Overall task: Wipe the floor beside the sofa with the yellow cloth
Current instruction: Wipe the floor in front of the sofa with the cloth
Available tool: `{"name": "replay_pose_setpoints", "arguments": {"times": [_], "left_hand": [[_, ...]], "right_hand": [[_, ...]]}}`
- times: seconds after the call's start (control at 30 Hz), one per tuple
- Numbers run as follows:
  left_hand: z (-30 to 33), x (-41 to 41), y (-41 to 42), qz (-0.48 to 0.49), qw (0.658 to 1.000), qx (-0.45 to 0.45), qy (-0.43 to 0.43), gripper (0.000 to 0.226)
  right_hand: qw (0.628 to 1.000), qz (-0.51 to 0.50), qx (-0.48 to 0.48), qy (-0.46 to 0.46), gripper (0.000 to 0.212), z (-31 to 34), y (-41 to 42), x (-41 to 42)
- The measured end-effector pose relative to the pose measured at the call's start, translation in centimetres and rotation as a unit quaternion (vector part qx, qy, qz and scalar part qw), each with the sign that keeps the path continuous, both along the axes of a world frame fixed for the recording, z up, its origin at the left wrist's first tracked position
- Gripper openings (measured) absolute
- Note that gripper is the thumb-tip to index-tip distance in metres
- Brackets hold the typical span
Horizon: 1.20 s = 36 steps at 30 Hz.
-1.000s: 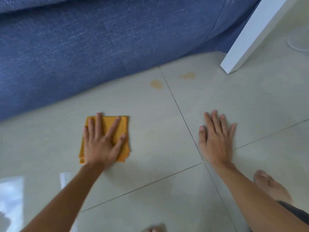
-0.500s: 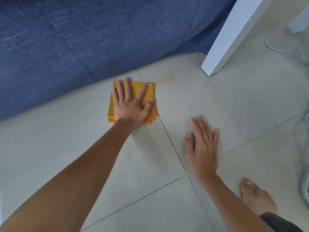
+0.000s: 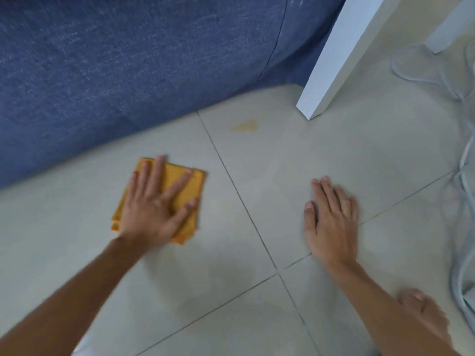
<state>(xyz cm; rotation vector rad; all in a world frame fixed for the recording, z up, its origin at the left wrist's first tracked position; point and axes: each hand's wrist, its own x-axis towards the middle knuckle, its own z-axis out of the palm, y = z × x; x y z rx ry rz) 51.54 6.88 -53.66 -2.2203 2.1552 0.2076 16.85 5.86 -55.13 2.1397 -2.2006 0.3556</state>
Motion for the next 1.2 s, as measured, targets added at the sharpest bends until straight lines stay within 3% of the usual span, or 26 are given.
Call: {"name": "replay_pose_setpoints", "arguments": {"times": [0.17,0.33,0.47,0.57,0.73,0.83,0.93,1.03,1.2], "left_hand": [[-0.4,2.1,-8.7,0.149,0.989,-0.004,-0.021,0.070],[-0.3,-2.4,-16.2,0.179,0.984,0.020,-0.013,0.074],[-0.1,-9.1,-19.5,0.118,0.992,0.027,-0.026,0.074],[-0.1,-14.6,-19.0,0.019,1.000,0.012,-0.011,0.070],[-0.1,-18.5,-10.5,-0.190,0.981,0.024,0.014,0.065],[0.0,-15.2,-5.2,-0.224,0.974,0.018,0.012,0.063],[0.0,-9.9,-4.8,-0.157,0.988,0.008,-0.006,0.063],[-0.1,-5.7,-8.5,-0.006,1.000,0.001,-0.018,0.066],[-0.2,-6.1,-18.3,0.147,0.989,0.005,-0.006,0.071]], "right_hand": [[1.000,0.002,0.001,0.001,0.053,-0.5,0.2,-0.3],[1.000,0.001,0.028,-0.006,0.054,-0.6,0.1,-0.4],[0.999,-0.001,0.032,-0.010,0.054,-0.4,0.0,-0.6],[0.997,-0.009,-0.018,-0.075,0.048,0.0,-0.4,-0.9],[0.988,-0.042,-0.102,-0.110,0.044,0.5,-3.9,-3.7],[0.992,-0.030,-0.083,-0.088,0.045,-0.3,-5.6,-4.7],[0.998,-0.026,-0.045,-0.046,0.049,-0.9,-5.5,-4.3],[0.998,-0.040,-0.035,-0.043,0.051,-0.9,-5.3,-4.0],[0.998,-0.045,-0.029,-0.038,0.051,-1.0,-5.3,-3.9]]}}
